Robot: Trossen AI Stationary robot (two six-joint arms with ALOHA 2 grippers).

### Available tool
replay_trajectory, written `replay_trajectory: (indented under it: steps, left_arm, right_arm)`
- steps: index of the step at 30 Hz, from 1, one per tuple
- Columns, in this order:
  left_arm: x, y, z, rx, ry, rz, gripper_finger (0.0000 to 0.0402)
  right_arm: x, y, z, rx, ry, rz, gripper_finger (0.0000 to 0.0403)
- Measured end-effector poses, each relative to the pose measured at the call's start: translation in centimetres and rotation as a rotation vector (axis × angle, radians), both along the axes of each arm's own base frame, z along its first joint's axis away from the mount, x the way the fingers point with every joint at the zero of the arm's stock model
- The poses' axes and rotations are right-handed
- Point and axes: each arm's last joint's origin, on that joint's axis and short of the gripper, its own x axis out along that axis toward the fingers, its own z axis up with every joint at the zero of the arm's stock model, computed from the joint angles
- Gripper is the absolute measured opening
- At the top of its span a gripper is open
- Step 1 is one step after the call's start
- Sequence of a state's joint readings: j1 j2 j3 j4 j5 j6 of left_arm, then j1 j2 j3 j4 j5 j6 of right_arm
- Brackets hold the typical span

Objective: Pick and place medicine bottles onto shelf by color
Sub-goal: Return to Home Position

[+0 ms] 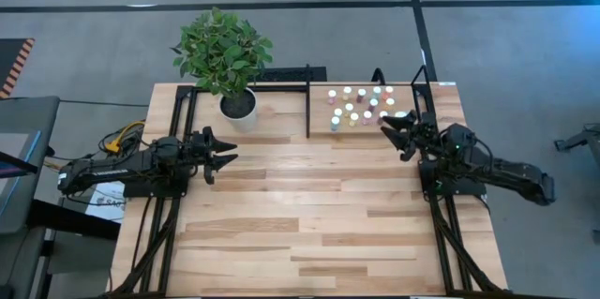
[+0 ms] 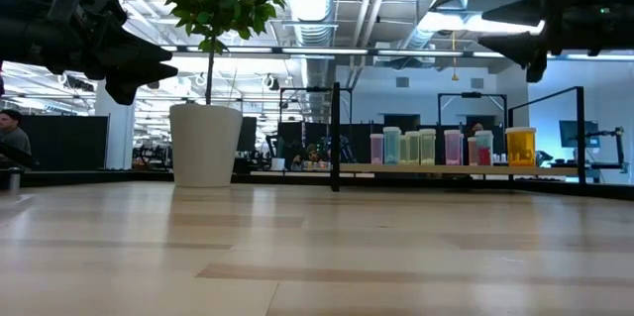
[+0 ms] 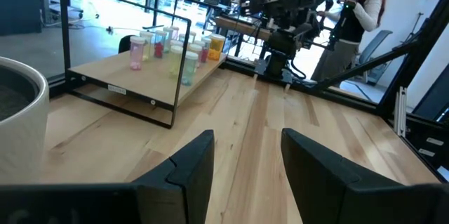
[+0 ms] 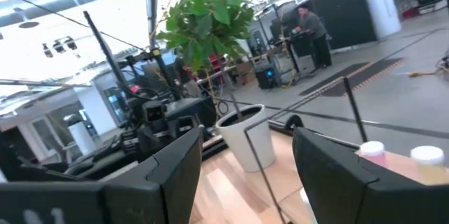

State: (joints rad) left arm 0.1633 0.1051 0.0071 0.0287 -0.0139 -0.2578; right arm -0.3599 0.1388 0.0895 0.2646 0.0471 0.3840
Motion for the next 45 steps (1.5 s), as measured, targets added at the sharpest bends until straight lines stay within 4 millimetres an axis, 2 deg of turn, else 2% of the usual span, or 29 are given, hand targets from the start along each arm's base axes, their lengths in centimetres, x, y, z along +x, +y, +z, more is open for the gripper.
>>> replay_trajectory:
  steps: [14,26,45]
  left_arm:
    - [0.0,0.0,0.0,0.0,0.0,0.0,0.0153]
    - [0.0,0.0,0.0,0.0,0.0,0.0,0.0153]
    - [0.0,0.0,0.0,0.0,0.0,0.0,0.0153]
  right_arm:
    - [-1.2,-0.2,-1.2,0.033,0.077,-0.07,0.0245]
    - [-1.1,-0.3,-1.8,0.059,0.137,-0.08,0.0245]
    - [-1.2,-0.3,-3.7,0.14,0.331,-0.079,0.0245]
